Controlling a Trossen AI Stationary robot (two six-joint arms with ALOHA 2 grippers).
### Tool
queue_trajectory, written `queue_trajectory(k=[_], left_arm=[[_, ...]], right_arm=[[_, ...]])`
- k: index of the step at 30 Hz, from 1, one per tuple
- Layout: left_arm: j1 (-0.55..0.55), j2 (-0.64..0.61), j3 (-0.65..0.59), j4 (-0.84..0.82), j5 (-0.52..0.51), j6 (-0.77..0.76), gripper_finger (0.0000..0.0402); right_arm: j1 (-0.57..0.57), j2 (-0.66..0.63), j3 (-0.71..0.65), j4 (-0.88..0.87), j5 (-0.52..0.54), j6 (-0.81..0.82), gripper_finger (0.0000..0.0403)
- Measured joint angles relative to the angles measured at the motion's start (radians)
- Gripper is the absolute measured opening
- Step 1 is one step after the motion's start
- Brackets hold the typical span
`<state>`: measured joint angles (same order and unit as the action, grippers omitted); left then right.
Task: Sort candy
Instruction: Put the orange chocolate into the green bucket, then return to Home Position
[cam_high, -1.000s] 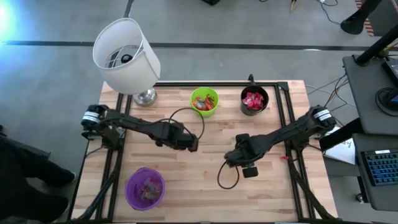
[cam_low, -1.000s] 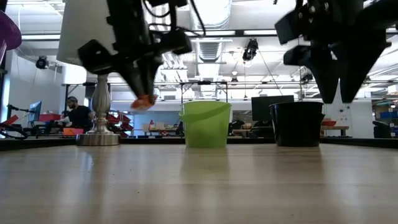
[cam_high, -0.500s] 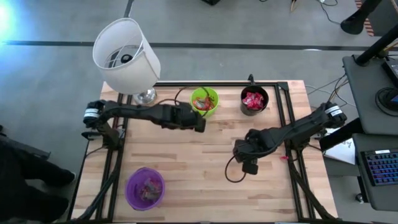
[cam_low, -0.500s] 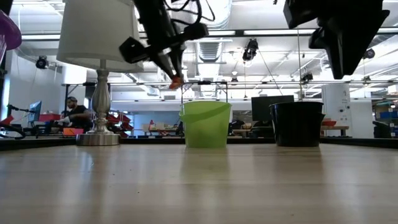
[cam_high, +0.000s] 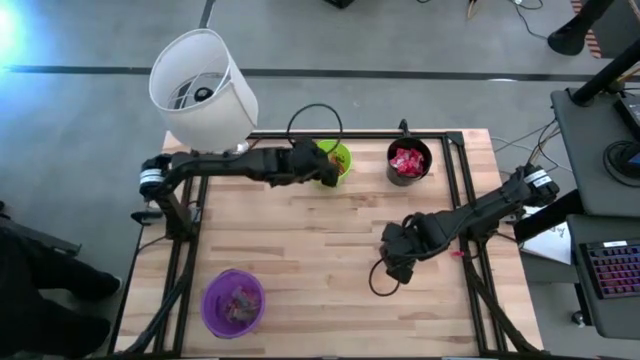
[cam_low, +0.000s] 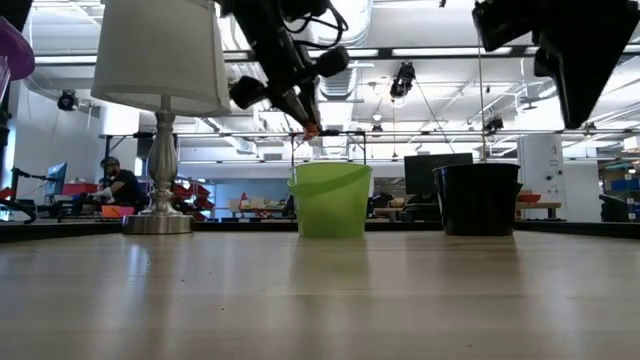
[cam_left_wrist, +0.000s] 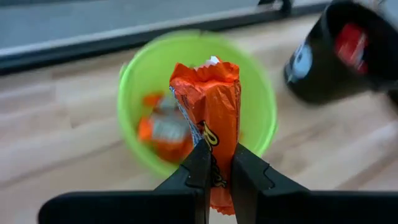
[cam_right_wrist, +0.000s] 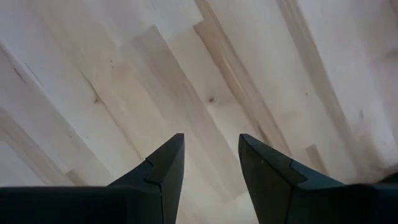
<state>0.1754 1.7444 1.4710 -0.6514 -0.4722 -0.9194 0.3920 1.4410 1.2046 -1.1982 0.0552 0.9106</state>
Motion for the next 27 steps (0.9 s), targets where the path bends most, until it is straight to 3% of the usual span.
queue_trajectory(k=[12,17,27], left_arm=[[0.113,0.070,0.006,0.200,0.102,0.192,0.0018],[0.148,0.076,0.006,0.242,0.224,0.246,0.0020],[0.173,0.076,0.006,0.234,0.276,0.298,0.0090]], right_arm=[[0.069,0.000,-0.049,0.002,-0.002,0.208,0.0146],[0.096,0.000,-0.055,0.001,-0.002,0.247,0.0146],[0.112,0.000,-0.072,0.001,-0.001,0.267,0.0146]])
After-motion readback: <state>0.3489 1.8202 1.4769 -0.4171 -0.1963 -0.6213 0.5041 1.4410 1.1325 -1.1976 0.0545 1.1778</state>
